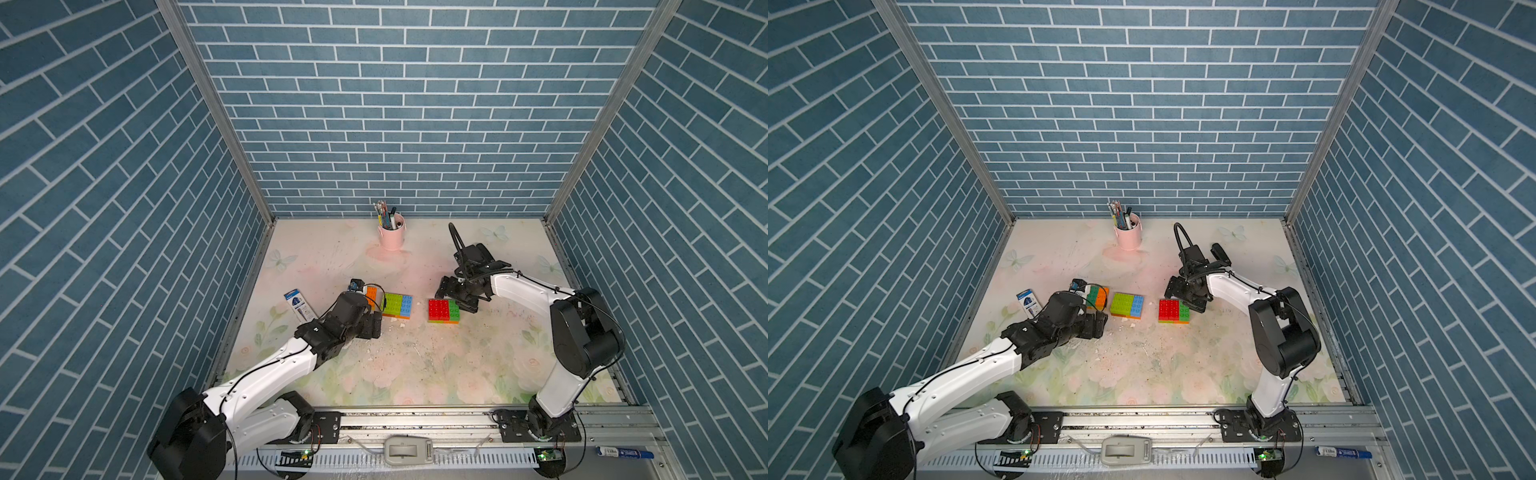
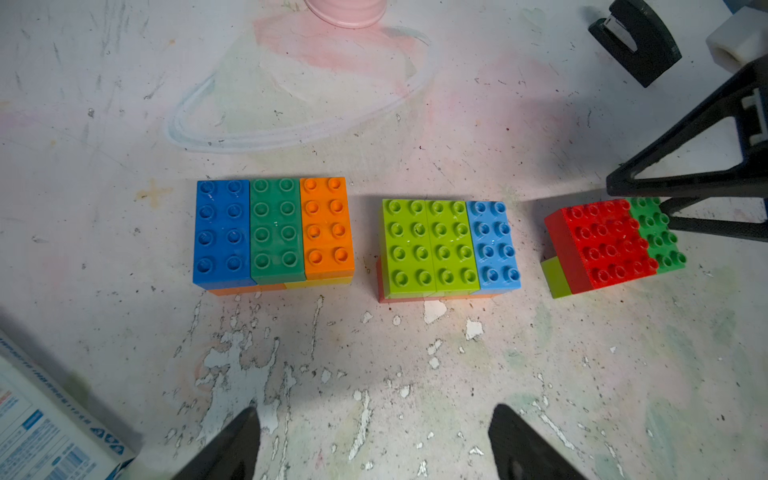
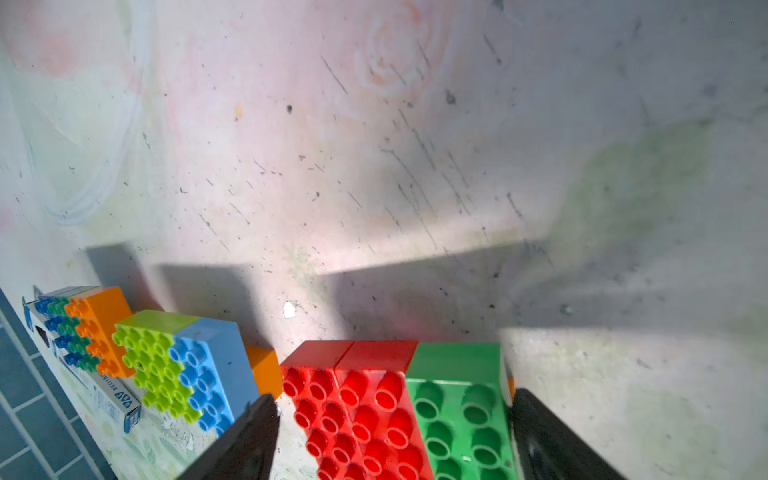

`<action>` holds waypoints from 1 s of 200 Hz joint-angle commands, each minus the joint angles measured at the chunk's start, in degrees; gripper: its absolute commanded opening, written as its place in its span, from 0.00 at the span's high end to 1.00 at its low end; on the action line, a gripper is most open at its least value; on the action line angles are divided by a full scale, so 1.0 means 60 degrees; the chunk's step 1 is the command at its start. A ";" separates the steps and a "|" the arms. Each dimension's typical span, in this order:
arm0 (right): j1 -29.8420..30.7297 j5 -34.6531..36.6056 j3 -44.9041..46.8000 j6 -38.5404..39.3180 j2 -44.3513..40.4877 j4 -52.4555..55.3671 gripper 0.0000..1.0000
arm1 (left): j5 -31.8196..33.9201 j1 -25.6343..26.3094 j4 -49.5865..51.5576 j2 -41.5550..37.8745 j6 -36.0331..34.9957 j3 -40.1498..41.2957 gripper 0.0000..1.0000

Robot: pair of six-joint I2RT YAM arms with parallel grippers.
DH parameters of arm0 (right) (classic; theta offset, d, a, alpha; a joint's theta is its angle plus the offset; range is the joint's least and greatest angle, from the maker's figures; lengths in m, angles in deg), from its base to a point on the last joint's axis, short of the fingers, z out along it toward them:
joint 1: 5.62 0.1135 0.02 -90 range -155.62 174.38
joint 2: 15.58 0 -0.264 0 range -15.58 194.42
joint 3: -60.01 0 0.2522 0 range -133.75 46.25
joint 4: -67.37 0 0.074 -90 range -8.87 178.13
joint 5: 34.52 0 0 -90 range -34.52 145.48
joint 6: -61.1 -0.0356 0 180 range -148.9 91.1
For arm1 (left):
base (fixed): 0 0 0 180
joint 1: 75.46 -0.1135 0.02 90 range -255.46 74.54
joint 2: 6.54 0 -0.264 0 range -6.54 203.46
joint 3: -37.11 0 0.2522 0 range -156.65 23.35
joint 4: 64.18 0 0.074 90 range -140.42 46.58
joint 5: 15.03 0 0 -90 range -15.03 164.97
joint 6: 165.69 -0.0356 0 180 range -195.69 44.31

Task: Assemble a rectangle with lego
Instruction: Adjust the lego brick at the center of the board, then reset both arms

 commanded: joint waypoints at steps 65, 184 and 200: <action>-0.0488 0.6287 0.3193 0.5102 -0.4476 -0.2860 0.06 | 0.4485 -0.0364 0.0115 -0.2193 -0.2834 0.0194 0.01; -0.4406 0.4665 0.7739 0.7881 -0.2706 -1.3075 0.13 | 0.0698 -0.5164 -1.0238 0.2863 -0.5333 0.2623 0.01; -0.4636 0.4245 0.7841 0.7699 -0.2708 -1.3201 0.14 | -0.0154 -0.5540 -1.1292 0.4132 -0.5313 0.2546 0.01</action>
